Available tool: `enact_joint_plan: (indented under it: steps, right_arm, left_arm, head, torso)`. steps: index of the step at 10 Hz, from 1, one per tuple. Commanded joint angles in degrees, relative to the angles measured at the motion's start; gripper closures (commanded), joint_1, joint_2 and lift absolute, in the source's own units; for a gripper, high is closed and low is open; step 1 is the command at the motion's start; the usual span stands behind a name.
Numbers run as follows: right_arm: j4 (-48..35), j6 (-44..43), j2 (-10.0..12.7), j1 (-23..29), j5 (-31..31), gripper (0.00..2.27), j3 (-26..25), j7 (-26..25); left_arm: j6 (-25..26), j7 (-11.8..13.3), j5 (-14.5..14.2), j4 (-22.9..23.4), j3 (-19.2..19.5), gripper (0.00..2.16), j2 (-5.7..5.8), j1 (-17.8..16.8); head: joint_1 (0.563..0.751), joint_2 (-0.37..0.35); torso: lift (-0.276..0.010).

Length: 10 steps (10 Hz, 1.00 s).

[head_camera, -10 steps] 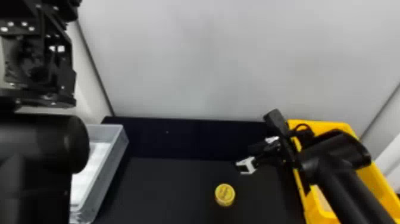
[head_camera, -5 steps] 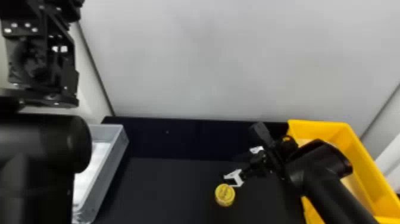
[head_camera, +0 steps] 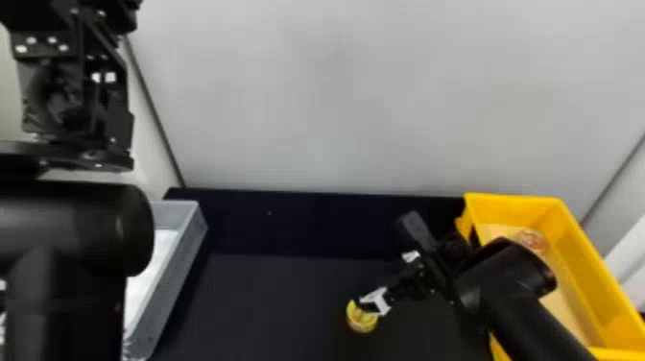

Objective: Pick up the round yellow can and place it in the yellow rectangular box

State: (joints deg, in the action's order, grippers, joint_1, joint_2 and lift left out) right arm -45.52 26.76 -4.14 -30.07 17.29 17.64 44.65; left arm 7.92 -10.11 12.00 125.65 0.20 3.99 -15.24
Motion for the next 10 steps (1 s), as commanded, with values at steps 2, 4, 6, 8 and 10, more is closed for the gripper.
enact_joint_plan:
  steps: [2, 4, 6, 8, 10]
  right_arm:
    - [2.81, -0.21, 0.27, 0.01, 0.47, 0.08, 2.23, -0.33]
    - [3.51, -0.12, 0.27, 0.27, 1.35, 0.08, 2.23, -0.15]
    - [3.34, 0.23, 0.01, 0.89, 2.06, 0.08, 2.23, 0.64]
    - [2.37, 0.76, -0.26, 1.68, 2.76, 0.08, 2.05, 1.61]
    - [2.19, 1.03, -0.34, 2.12, 3.02, 0.08, 1.70, 1.96]
  left_arm:
    - [-0.36, 0.00, -0.22, -0.05, 0.06, 0.13, 0.06, -0.05]
    - [-0.36, 0.00, -0.22, -0.05, 0.15, 0.12, 0.06, -0.05]
    - [-0.18, 0.00, -0.22, 0.12, 0.33, 0.13, 0.06, 0.04]
    - [-0.01, 0.09, -0.22, 0.39, 0.42, 0.13, 0.06, 0.12]
    - [0.17, 0.09, -0.22, 0.47, 0.42, 0.12, 0.06, 0.12]
  head:
    - [0.663, 0.054]
    - [0.663, 0.054]
    - [0.663, 0.054]
    - [0.663, 0.054]
    - [0.663, 0.054]
  torso:
    - [-0.010]
    - [-0.010]
    - [-0.010]
    - [-0.010]
    - [-0.010]
